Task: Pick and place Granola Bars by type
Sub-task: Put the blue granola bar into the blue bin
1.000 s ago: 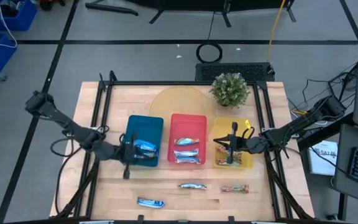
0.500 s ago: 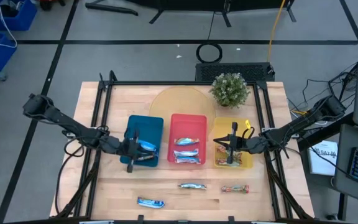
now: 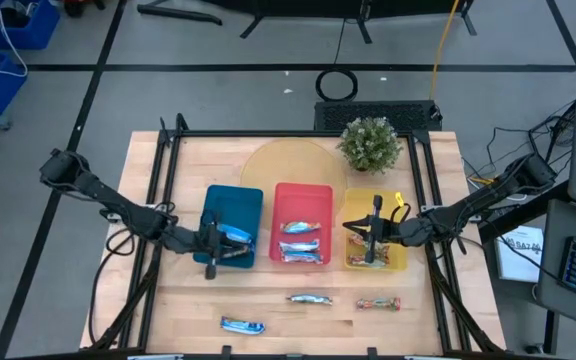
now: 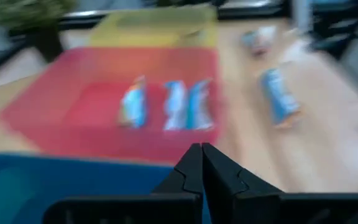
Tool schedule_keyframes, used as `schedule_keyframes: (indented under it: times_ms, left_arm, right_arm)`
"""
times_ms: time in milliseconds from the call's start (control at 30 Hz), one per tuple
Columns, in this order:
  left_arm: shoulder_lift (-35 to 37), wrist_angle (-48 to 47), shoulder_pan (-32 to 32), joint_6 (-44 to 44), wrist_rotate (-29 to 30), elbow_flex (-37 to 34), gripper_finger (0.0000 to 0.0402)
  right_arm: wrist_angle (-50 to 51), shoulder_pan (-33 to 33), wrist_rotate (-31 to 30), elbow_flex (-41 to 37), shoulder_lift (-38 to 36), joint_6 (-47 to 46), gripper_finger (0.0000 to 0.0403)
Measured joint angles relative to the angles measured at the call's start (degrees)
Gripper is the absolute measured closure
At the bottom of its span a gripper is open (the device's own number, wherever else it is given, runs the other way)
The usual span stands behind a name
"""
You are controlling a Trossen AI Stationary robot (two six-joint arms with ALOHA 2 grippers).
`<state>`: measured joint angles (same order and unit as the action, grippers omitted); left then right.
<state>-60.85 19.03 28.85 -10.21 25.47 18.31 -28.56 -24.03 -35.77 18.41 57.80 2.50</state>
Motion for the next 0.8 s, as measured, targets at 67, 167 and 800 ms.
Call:
schedule_keyframes:
  times_ms: [67,167,800]
  left_arm:
    - [-2.06,-1.62,2.88,-0.78,4.75,0.71,0.0397]
    - [-5.25,-2.21,6.09,-2.94,5.79,2.77,0.0393]
    - [-31.61,-41.66,15.11,-24.14,-4.4,38.26,0.0218]
  right_arm:
    - [0.5,0.0,0.02,0.0,0.0,0.11,0.0403]
    - [0.94,0.03,0.0,0.0,0.02,0.12,0.0403]
    - [-0.11,0.04,0.04,0.0,0.02,3.96,0.0403]
